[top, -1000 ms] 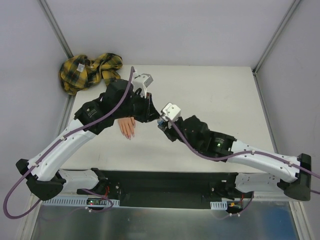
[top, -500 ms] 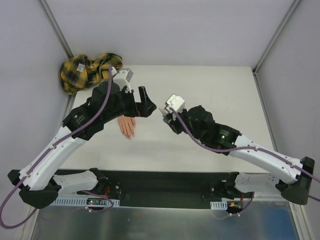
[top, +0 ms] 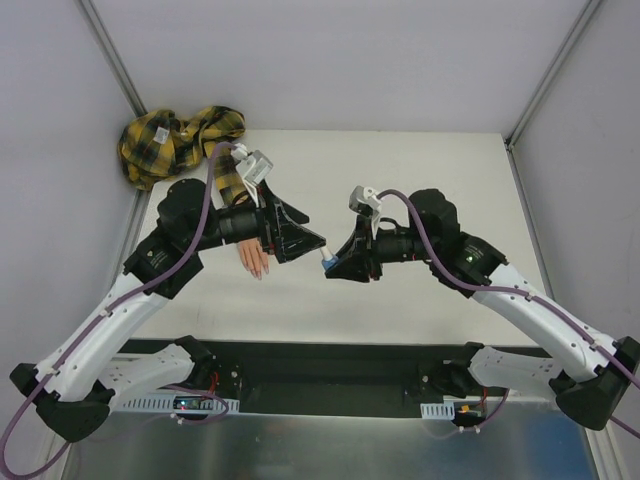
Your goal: Paint the nails
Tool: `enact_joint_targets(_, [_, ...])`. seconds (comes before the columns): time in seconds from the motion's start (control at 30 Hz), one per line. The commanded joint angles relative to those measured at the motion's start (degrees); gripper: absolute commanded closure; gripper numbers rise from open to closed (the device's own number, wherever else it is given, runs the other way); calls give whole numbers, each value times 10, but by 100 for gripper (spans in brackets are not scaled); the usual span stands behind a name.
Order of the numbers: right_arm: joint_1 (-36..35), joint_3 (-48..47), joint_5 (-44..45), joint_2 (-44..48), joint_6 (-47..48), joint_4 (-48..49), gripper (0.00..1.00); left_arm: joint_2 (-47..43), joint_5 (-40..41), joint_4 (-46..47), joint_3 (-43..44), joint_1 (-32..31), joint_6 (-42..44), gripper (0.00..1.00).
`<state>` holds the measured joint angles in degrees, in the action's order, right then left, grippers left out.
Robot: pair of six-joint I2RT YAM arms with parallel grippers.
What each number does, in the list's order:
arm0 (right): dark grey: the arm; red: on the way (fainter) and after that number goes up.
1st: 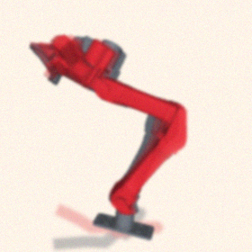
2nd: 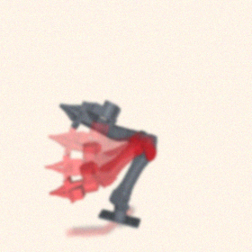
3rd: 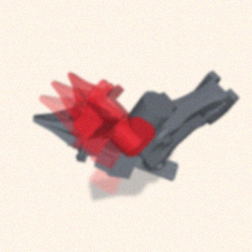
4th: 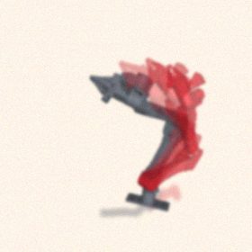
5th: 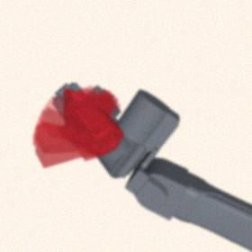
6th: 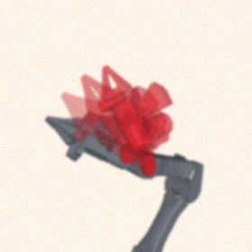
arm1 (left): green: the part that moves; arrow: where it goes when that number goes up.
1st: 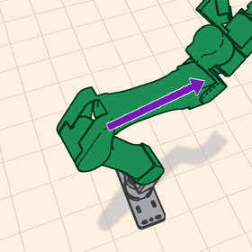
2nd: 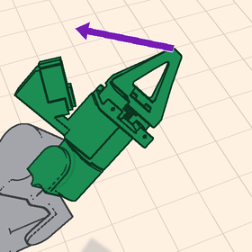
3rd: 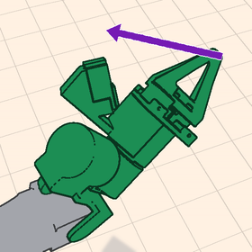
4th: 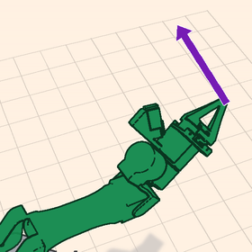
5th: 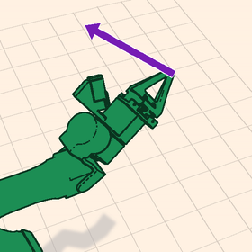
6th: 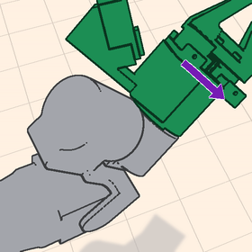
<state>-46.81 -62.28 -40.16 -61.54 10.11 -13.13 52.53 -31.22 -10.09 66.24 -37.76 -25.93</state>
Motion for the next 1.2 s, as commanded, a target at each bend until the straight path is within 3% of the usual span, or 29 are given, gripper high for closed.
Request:
enact_joint_targets(0.0, [8,-25,-100,18,-42,66,100,15,-113,81,-6,6,-3,14])
enact_joint_targets(0.33, [13,-24,-84,5,-62,108,100,30,-175,122,-10,6,-25,47])
enact_joint_targets(0.5, [15,-27,-82,-1,-70,125,100,43,-185,121,-7,6,-29,49])
enact_joint_targets(0.63, [16,-28,-62,0,-69,126,100,54,-178,113,8,7,-28,68])
enact_joint_targets(0.7, [15,-21,3,6,-66,118,100,63,-156,76,18,6,-21,100])
enact_joint_targets(0.73, [9,-22,51,13,-61,102,100,67,-125,54,32,6,-21,100])
enact_joint_targets(0.77, [-19,-31,211,15,-49,54,100,69,-27,21,40,6,-22,100])
enact_joint_targets(0.83, [-91,-44,476,17,5,6,100,66,94,-64,54,4,-32,100])
enact_joint_targets(0.87, [-167,-46,682,12,23,-3,100,63,192,-83,54,0,-56,100])
enact_joint_targets(0.9, [-194,-54,752,6,50,-4,100,60,229,-94,50,-6,-63,100])
enact_joint_targets(0.97, [-241,-61,852,-9,68,-7,100,53,325,-119,50,-25,-83,100])
enact_joint_targets(1.03, [-255,-75,882,-23,78,-14,100,53,360,-139,61,-55,-99,100])
enact_joint_targets(1.17, [-264,-73,827,-37,87,6,100,54,386,-159,82,-66,-146,100])
